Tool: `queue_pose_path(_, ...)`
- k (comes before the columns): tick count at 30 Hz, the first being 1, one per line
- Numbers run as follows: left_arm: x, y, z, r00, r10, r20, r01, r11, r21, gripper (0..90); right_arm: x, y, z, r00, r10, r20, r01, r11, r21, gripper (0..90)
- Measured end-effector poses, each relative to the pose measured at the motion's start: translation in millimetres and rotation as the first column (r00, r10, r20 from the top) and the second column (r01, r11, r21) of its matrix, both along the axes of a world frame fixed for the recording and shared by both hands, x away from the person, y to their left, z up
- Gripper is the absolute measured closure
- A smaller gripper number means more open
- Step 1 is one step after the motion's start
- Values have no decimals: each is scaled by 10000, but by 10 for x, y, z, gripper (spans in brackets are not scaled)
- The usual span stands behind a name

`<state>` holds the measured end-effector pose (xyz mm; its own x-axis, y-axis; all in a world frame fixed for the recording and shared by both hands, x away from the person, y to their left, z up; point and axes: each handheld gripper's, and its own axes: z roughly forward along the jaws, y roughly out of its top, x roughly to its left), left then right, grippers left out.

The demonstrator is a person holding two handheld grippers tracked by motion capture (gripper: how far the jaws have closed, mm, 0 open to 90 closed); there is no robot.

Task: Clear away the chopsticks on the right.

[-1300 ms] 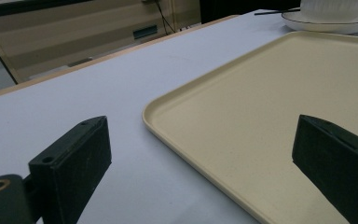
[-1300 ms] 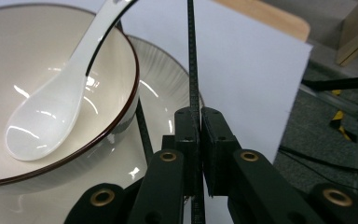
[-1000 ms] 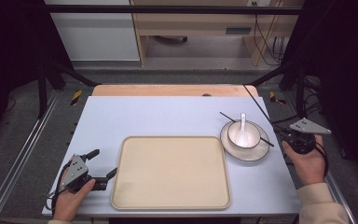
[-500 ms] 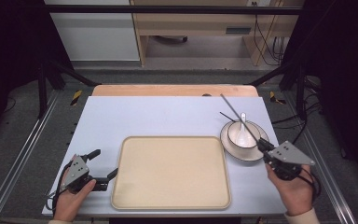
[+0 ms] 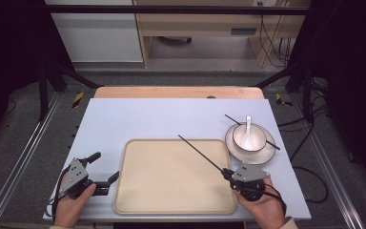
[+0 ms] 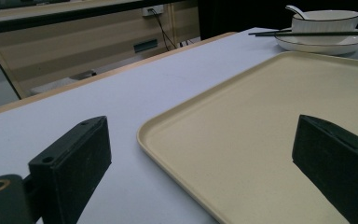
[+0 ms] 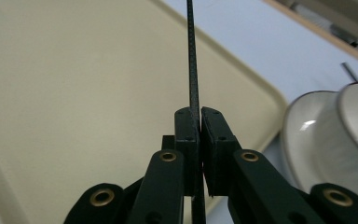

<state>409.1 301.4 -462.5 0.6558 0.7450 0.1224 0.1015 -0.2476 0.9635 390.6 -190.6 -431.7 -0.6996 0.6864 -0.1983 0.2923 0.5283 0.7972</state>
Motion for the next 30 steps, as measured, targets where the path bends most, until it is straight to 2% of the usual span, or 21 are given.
queue_pose_path(4,6,-32,-15,9999,-92,-61,92,9999,109,41,-12,144,-79,9983,164,-563,-169,9998,-89,856)
queue_pose_path(6,7,-49,-24,9999,-154,-57,154,9998,129,41,-12,178,-100,9938,267,-1077,-222,9988,429,857)
queue_pose_path(7,2,-53,-24,9998,-171,-88,172,9997,152,41,-14,189,-105,9921,320,-1215,-256,9982,536,856)
queue_pose_path(14,-13,-64,-11,9998,-179,-53,179,9998,110,42,-15,268,-164,9908,219,-1335,-206,9997,114,857)
queue_pose_path(18,-7,-67,-10,9999,-159,-62,160,9998,103,42,-1,254,-176,9865,50,-1637,14,9992,393,856)
queue_pose_path(21,6,-75,-7,9999,-141,-50,141,9998,106,42,2,260,-209,9828,-82,-1846,123,9997,206,856)
queue_pose_path(25,2,-87,-3,9998,-180,-13,181,9997,182,42,4,284,-247,9815,-210,-1901,188,9997,-136,856)
queue_pose_path(30,-10,-70,6,10000,-56,-2,56,9999,158,39,27,289,-273,9781,-319,-2057,279,9994,-227,855)
